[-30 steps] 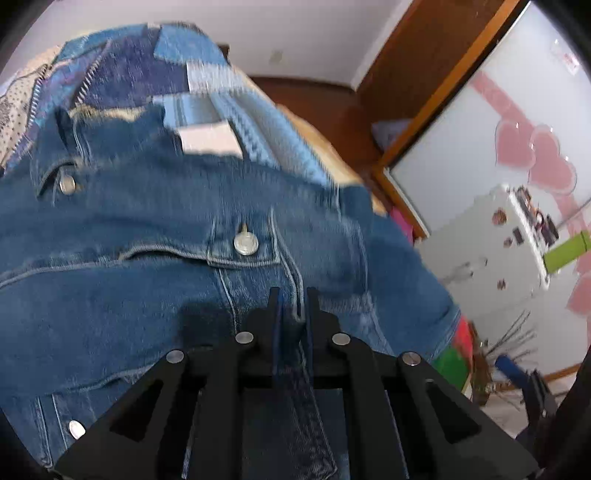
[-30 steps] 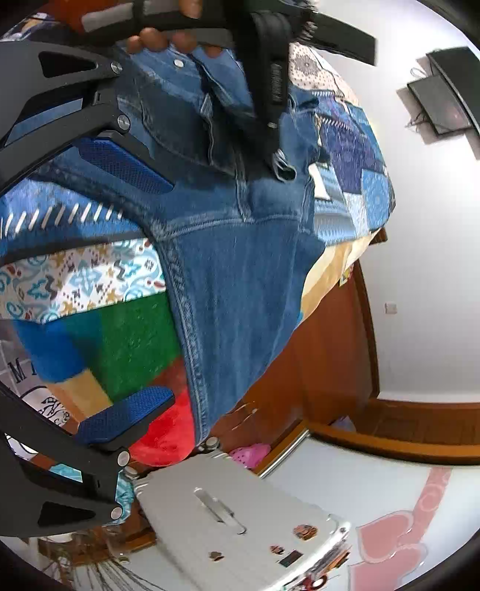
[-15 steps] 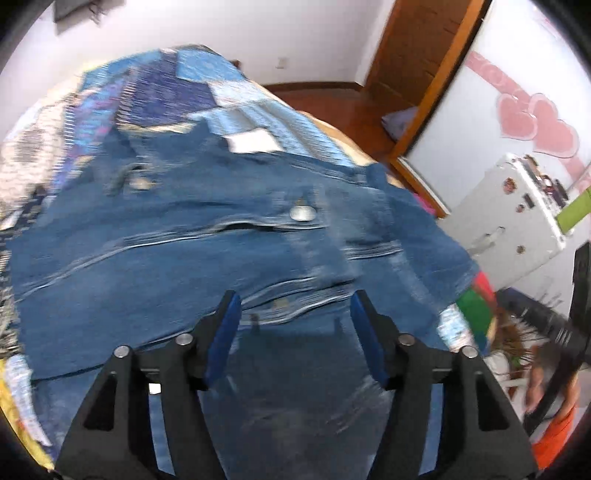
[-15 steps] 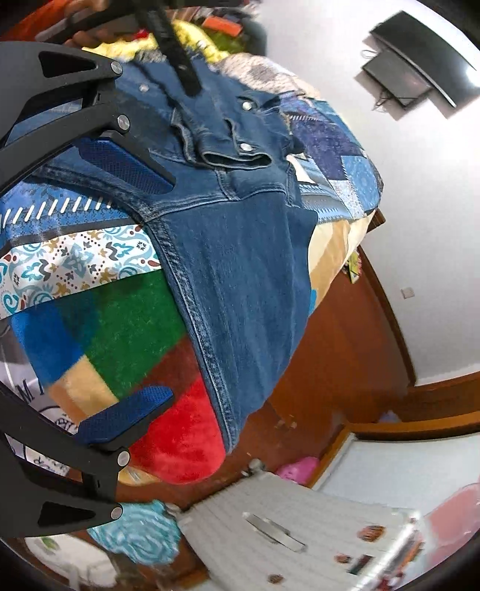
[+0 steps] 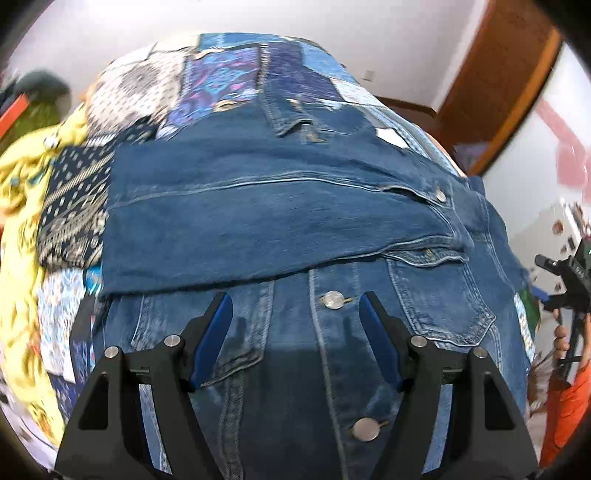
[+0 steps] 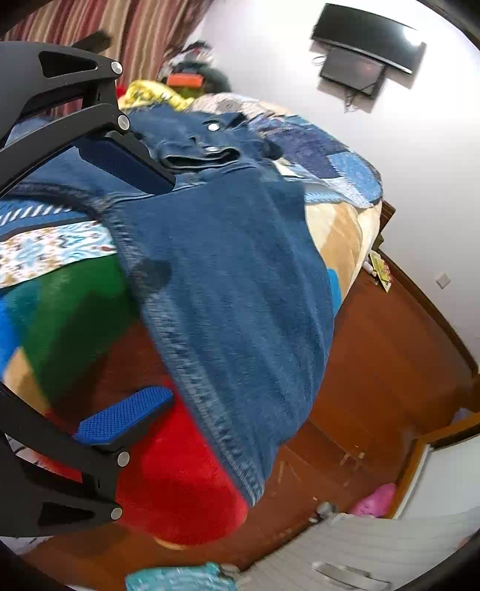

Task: Fold large clothes
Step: 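Fold the lifted side panel over the jacket body with the left tool, release, then grasp the opposite jacket side edge with the right tool and lift it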

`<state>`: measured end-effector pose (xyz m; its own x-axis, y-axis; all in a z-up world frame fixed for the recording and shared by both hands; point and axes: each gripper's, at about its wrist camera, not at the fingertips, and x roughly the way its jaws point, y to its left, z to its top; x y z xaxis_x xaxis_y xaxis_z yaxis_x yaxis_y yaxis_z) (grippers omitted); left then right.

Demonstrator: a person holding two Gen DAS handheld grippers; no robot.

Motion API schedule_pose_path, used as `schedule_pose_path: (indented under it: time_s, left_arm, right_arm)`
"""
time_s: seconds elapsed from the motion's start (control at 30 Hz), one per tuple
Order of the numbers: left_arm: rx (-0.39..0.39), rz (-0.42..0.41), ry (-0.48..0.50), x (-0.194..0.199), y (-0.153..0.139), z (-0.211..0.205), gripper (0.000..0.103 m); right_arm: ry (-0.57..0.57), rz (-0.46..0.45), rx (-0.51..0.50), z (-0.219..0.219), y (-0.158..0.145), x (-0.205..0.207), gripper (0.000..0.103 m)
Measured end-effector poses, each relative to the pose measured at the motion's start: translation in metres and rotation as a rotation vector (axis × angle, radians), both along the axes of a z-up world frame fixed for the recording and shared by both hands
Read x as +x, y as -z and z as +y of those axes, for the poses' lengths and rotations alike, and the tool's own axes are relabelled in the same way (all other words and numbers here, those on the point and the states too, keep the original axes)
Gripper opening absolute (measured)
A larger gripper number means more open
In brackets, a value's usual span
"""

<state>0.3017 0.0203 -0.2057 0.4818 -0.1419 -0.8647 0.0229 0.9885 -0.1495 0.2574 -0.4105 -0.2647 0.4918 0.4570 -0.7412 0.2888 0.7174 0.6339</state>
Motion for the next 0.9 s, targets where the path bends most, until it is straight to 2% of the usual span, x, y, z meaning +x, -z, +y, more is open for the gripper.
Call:
schedule_pose_path:
  time_s: [0.13,0.33,0.4,0.47,0.53,0.63,0.73,0.9]
  left_arm:
    - [-0.045,0.001,-0.045,-0.011,0.003,0.014,0.07]
    - [-0.028,0.016,-0.073,-0.019,0.012,0.019,0.07]
    - [-0.025,0.017,-0.075,-0.023,0.015,0.021,0.07]
    - [-0.018,0.014,-0.075,-0.027,0.016,0.022,0.07]
    - [-0.011,0.01,-0.077,-0.03,0.016,0.024,0.07]
    - [0.003,0.007,-0.076,-0.033,0.017,0.028,0.07]
    - [-0.001,0.003,-0.083,-0.035,0.019,0.032,0.07]
    - [-0.017,-0.001,-0.083,-0.039,0.019,0.037,0.07]
  right_arm:
    - [0.054,0.009,0.022,-0.012,0.014,0.012,0.09]
    - [0.052,0.043,-0.068,-0.015,0.026,0.03,0.089]
    - [0.058,0.051,-0.129,-0.013,0.024,0.034,0.082]
    - [0.073,0.057,-0.186,-0.012,0.022,0.035,0.069]
    - [0.101,0.05,-0.223,-0.015,0.017,0.033,0.043]
    - [0.143,0.057,-0.221,-0.025,0.009,0.027,0.023]
    - [0.158,0.032,-0.198,-0.03,-0.004,0.024,0.014]
    - [0.142,-0.09,-0.215,-0.015,-0.049,0.03,0.01]
